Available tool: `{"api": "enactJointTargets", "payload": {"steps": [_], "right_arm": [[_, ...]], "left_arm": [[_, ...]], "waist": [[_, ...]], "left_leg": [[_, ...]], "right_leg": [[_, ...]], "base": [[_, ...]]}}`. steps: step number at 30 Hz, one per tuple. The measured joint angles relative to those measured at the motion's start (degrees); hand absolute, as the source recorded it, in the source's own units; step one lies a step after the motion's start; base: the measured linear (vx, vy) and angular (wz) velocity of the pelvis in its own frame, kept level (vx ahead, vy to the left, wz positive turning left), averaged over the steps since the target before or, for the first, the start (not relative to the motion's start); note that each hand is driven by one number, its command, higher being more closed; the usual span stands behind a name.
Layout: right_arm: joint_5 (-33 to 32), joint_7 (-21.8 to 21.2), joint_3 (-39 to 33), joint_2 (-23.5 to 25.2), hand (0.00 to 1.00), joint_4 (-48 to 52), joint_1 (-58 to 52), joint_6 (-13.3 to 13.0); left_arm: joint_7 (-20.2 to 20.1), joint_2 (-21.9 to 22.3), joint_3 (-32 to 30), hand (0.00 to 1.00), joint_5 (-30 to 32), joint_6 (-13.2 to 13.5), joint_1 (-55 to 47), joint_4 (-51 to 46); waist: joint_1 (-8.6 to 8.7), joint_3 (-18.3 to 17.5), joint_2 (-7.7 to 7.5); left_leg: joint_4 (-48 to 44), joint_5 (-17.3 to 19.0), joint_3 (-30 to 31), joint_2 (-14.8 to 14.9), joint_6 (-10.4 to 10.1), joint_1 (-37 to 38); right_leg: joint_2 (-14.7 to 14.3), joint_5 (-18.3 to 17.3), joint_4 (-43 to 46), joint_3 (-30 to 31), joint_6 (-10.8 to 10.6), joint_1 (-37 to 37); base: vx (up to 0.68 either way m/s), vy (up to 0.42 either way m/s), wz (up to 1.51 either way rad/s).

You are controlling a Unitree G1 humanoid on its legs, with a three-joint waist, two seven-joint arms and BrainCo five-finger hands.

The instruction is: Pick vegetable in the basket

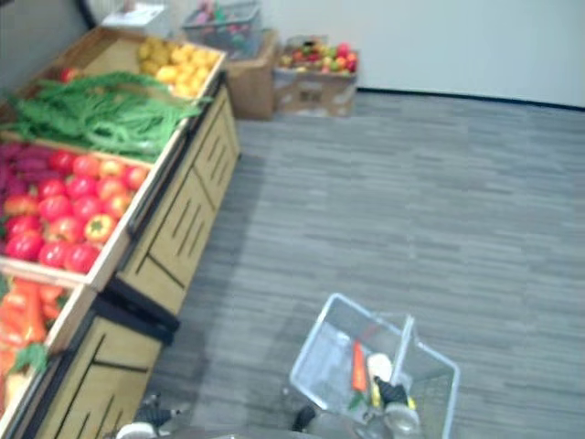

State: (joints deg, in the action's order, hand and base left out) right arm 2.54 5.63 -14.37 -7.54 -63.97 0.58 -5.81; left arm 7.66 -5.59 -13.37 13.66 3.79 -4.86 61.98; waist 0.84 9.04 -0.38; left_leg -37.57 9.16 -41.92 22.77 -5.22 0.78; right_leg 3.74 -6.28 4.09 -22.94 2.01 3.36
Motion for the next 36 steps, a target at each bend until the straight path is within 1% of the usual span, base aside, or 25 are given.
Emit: {"api": "enactJointTargets", "payload": {"steps": [1, 2, 3, 5, 7, 8, 9, 10, 12, 14, 15, 17, 18, 19, 20, 21, 22, 23, 24, 26, 27, 28, 31, 33, 36], "right_arm": [[0.0, 0.0, 0.0, 0.0, 1.0, -0.1, -0.1, -0.1], [0.0, 0.0, 0.0, 0.0, 1.0, -0.1, -0.2, -0.3], [0.3, 0.0, -0.1, -0.3, 1.0, -0.6, -0.2, -0.5], [0.6, 0.2, -0.5, -0.6, 1.0, -1.1, -0.2, -0.6], [1.0, 0.2, -0.5, -1.3, 1.0, -1.1, -0.2, -0.7], [1.0, 0.3, -0.7, -1.4, 1.0, -1.2, 0.0, -0.6], [1.0, 0.3, -0.7, -1.0, 1.0, -1.1, -0.2, -0.8], [1.0, 0.4, -1.0, -0.2, 1.0, -1.0, -0.2, -0.9], [1.0, 0.5, -1.0, 0.0, 1.0, -1.0, -0.4, -1.1], [0.9, 0.6, -1.6, -0.3, 1.0, -1.0, -0.6, -1.2], [0.9, 0.7, -1.8, -0.3, 1.0, -0.9, -0.5, -1.2], [0.9, 0.7, -2.5, -0.2, 1.0, 0.3, 0.0, -1.7], [0.9, 0.7, -2.6, -0.2, 1.0, 0.4, 0.1, -2.0], [0.9, 0.7, -2.8, -0.2, 1.0, 0.5, 0.3, -2.2], [0.9, 0.8, -2.8, -0.1, 1.0, 0.6, 0.4, -2.3], [0.9, 0.8, -2.8, 0.4, 1.0, 0.6, 0.3, -2.4], [0.9, 0.8, -2.8, 1.0, 1.0, 0.4, 0.3, -2.3], [0.9, 0.7, -2.9, 2.0, 1.0, 0.5, 0.4, -2.3], [0.9, 0.6, -3.0, 2.2, 1.0, 0.6, 0.7, -2.4], [0.9, 0.2, -3.0, 2.4, 1.0, 0.6, 1.0, -2.3], [0.9, 0.2, -3.1, 2.1, 1.0, 0.5, 1.2, -2.1], [0.9, 0.2, -3.3, 1.6, 1.0, 0.6, 1.2, -2.2], [0.9, 0.2, -3.8, 0.2, 1.0, 0.5, 1.2, -1.8], [0.9, 0.3, -3.8, 0.1, 1.0, 0.0, 0.7, -1.6], [0.8, 0.4, -3.9, -0.1, 1.0, 0.0, -0.7, -1.6]], "left_arm": [[0.2, 0.5, 0.2, 0.0, 0.0, 0.1, -0.4, -0.6], [0.3, 0.6, 0.4, 0.0, 0.0, 0.3, -0.5, -0.7], [0.6, 0.7, 0.9, 0.0, 0.0, 0.9, -1.1, -1.1], [0.9, 0.7, 1.5, 0.0, 0.0, 1.1, -1.2, -1.2], [1.1, 1.0, 1.9, 0.0, 0.0, 1.1, -1.5, -1.1], [1.1, 0.9, 2.2, 0.0, 0.0, 1.1, -1.5, -0.9], [1.2, 0.9, 2.4, 0.0, 0.0, 1.2, -1.7, -1.0], [1.2, 0.1, 2.7, 0.0, 0.0, 1.2, -1.6, -0.9], [1.2, -1.0, 3.6, 0.0, 0.0, 1.1, -1.6, -0.8], [1.1, -1.1, 4.9, 0.0, 0.0, 1.1, -1.5, -0.7], [1.1, -1.2, 5.2, 0.0, 0.0, 1.2, -1.5, -0.7], [1.2, -1.4, 6.4, 0.0, 0.0, 1.1, -1.3, -0.5], [1.1, -1.6, 6.7, 0.0, 0.0, 1.2, -1.2, -0.5], [1.2, -1.7, 7.2, 0.0, 0.0, 1.1, -1.1, -0.5], [1.2, -1.7, 7.6, 0.0, 0.0, 1.2, -1.1, -0.5], [1.2, -2.2, 8.5, 0.0, 0.0, 1.2, -1.2, -0.5], [1.2, -2.7, 8.6, 0.0, 0.0, 1.2, -1.3, -0.5], [1.2, -3.1, 8.7, 0.0, 0.0, 1.2, -0.9, -0.6], [1.2, -3.1, 8.7, 0.0, 0.0, 1.2, -0.8, -0.5], [1.3, -3.1, 8.6, 0.0, 0.0, 1.2, -0.7, -0.5], [1.3, -3.0, 8.4, 0.0, 0.0, 1.1, -0.5, -0.2], [1.3, -2.0, 8.4, 0.0, 0.0, 1.3, -0.5, -0.4], [1.4, 0.4, 6.1, 0.0, 0.0, 1.3, -0.4, -0.4], [1.4, 0.5, 5.6, 0.0, 0.0, 1.6, -0.4, -0.6], [1.4, 0.3, 5.0, 0.0, -0.1, 1.9, -0.3, -1.1]], "waist": [[-0.71, 0.1, 0.03], [-1.06, 0.1, 0.1], [-1.14, 0.1, 0.23], [-1.14, 0.2, 0.7], [-1.21, 0.3, 1.55], [-1.46, 0.1, 2.07], [-1.48, 0.0, 1.51], [-1.37, -0.1, 0.25], [-1.4, -0.5, -1.43], [-1.17, -0.6, -1.52], [-1.4, -0.6, -1.39], [-1.91, -0.3, -0.83], [-2.01, -0.2, -0.86], [-1.99, 0.2, -0.81], [-1.98, 0.5, -0.79], [-1.66, 0.3, -1.15], [-1.72, -0.2, -2.06], [-1.73, -0.3, -2.63], [-1.74, -0.3, -2.66], [-1.85, -0.5, -3.02], [-2.11, -0.4, -2.47], [-2.12, -0.3, -0.7], [-1.68, -0.2, 1.66], [-1.04, -0.4, 1.93], [-1.02, -0.3, 0.96]], "left_leg": [[3.6, 1.6, 7.6, -4.7, 0.0, -1.5], [5.9, 2.0, 10.5, -6.6, 0.0, -1.9], [11.8, 2.1, 16.1, -9.5, -0.4, -2.1], [20.9, 1.6, 25.1, -11.9, -0.2, -3.6], [27.3, -0.4, 32.0, -12.7, -0.6, -3.9], [28.4, -2.4, 32.1, -13.3, -1.3, -3.6], [28.7, -1.8, 31.1, -13.8, -1.2, -3.6], [29.0, -1.2, 29.0, -15.3, -0.3, -3.5], [29.7, -0.2, 27.0, -18.0, 1.4, -2.5], [30.5, 0.9, 25.7, -19.8, 2.8, -0.8], [30.5, 1.3, 25.1, -19.9, 2.9, -0.4], [30.5, 1.7, 22.9, -19.7, 3.5, 1.8], [30.8, 1.7, 22.2, -19.7, 3.5, 2.5], [31.5, 1.7, 22.2, -19.6, 3.5, 4.6], [31.6, 1.7, 22.2, -19.4, 3.5, 5.3], [31.6, 1.7, 22.1, -19.4, 3.4, 6.3], [31.6, 1.8, 22.2, -19.3, 3.3, 6.6], [31.5, 2.3, 22.5, -18.6, 2.4, 6.6], [31.5, 2.6, 22.5, -18.2, 2.0, 6.6], [31.4, 3.5, 22.6, -17.4, 0.5, 6.8], [31.5, 4.1, 22.9, -16.0, -0.8, 7.7], [31.7, 3.5, 23.4, -14.4, -2.0, 7.8], [33.3, 1.3, 24.1, -12.3, -4.7, 9.6], [29.4, 0.9, 26.4, -11.5, -4.8, 8.5], [19.2, -0.2, 29.3, -10.9, -4.8, 3.7]], "right_leg": [[0.8, 0.7, -0.1, 2.9, -0.5, -0.1], [1.0, 0.9, -0.1, 4.3, -0.8, -0.3], [1.0, 1.2, -0.4, 6.6, -1.3, -0.8], [0.4, 1.3, -1.2, 10.3, -2.6, -1.6], [-0.2, 2.4, -1.6, 13.2, -4.3, -3.1], [0.1, 3.2, -2.2, 15.4, -5.6, -3.5], [0.7, 3.5, -2.9, 15.8, -6.1, -3.6], [2.3, 4.9, -4.5, 16.6, -7.8, -3.3], [5.1, 6.3, -5.3, 17.3, -9.4, -3.3], [6.9, 6.1, -3.1, 17.4, -9.9, -3.7], [7.2, 5.7, -1.3, 17.3, -9.9, -4.5], [7.7, 4.1, 9.2, 16.7, -8.7, -9.1], [7.9, 3.9, 12.0, 16.2, -8.5, -10.0], [9.0, 3.9, 17.6, 14.4, -8.6, -11.7], [9.5, 2.9, 19.6, 13.0, -8.6, -12.4], [10.2, 2.3, 19.7, 10.8, -8.2, -12.1], [10.4, 2.3, 18.4, 10.0, -8.1, -12.1], [10.3, 2.3, 14.9, 9.3, -8.0, -12.4], [10.2, 2.6, 12.9, 9.4, -8.2, -12.5], [10.1, 6.1, 6.3, 10.0, -8.6, -12.5], [8.8, 7.4, 5.1, 10.6, -10.3, -11.7], [7.3, 6.9, 5.2, 10.2, -9.5, -11.3], [5.4, 4.3, 6.2, 8.4, -8.3, -9.9], [5.5, 2.7, 6.2, 6.6, -8.0, -7.6], [6.4, 1.2, 6.1, 3.8, -7.6, -4.7]], "base": [[-0.05, 0.124, -1.28], [-0.05, 0.146, -1.27], [-0.07, 0.177, -1.01], [-0.06, 0.234, -0.93], [0.0, 0.261, -0.89], [0.03, 0.281, -0.87], [0.05, 0.286, -0.74], [0.08, 0.28, -0.51], [0.1, 0.309, -0.42], [0.11, 0.23, -0.25], [0.19, 0.248, -0.38], [0.21, 0.202, -0.45], [0.19, 0.116, -0.31], [0.14, 0.066, -0.12], [0.16, 0.043, 0.05], [0.16, -0.013, 0.14], [0.2, -0.07, 0.17], [0.17, -0.102, 0.06], [0.16, -0.141, 0.04], [0.13, -0.164, -0.04], [0.24, -0.28, -0.05], [0.29, -0.322, -0.05], [0.17, -0.174, 0.09], [0.13, -0.165, 0.42], [0.06, -0.103, 0.52]]}}
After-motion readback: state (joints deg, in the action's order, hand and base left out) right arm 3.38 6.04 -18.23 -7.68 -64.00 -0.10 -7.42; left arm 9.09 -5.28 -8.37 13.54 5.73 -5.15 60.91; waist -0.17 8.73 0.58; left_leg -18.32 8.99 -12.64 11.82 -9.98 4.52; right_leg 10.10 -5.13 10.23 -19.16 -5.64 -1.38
